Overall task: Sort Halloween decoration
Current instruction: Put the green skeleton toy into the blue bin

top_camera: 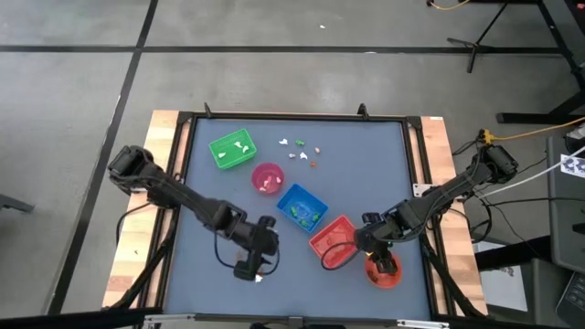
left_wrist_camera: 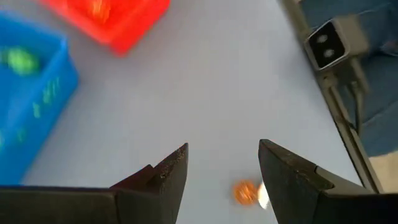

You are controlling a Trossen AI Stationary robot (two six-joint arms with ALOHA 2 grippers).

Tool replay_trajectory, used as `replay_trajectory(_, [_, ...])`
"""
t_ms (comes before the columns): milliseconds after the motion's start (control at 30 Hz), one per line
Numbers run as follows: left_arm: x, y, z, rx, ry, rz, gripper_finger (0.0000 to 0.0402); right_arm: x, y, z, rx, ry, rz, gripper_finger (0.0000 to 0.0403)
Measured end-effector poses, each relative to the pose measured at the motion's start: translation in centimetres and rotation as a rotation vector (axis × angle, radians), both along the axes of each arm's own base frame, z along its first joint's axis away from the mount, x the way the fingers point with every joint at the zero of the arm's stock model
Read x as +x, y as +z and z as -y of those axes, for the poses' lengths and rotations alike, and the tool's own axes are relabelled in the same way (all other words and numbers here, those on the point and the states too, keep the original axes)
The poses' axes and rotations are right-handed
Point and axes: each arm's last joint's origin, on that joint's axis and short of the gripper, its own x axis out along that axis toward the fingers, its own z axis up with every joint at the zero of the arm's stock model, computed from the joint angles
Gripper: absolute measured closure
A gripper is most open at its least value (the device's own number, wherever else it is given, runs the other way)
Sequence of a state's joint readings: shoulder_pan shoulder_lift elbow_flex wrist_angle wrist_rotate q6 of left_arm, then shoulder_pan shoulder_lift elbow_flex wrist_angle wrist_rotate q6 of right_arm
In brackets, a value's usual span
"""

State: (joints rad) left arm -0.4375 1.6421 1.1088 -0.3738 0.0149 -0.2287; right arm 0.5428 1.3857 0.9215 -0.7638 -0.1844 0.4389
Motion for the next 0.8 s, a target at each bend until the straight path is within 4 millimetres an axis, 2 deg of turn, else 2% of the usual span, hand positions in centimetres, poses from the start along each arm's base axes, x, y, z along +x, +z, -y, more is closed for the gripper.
replay_trajectory(167, [-1.7,-0.5,1.7,0.034,0.171,-0.074,0.0221,0.1,0.0,0.0,0.004,0.000,0.006,0.0189])
replay_trajectory(367, [-2.9,-1.0,2.6,0.040,0.339,-0.122,0.0221,0.1,0.0,0.0,0.004,0.000,0.006,0.0189])
replay_trajectory(800, [-3.1,-5.4,4.5,0.106,0.318,-0.270,0.0221,0.1,0.0,0.0,-0.001,-0.004,0.016,0.0189])
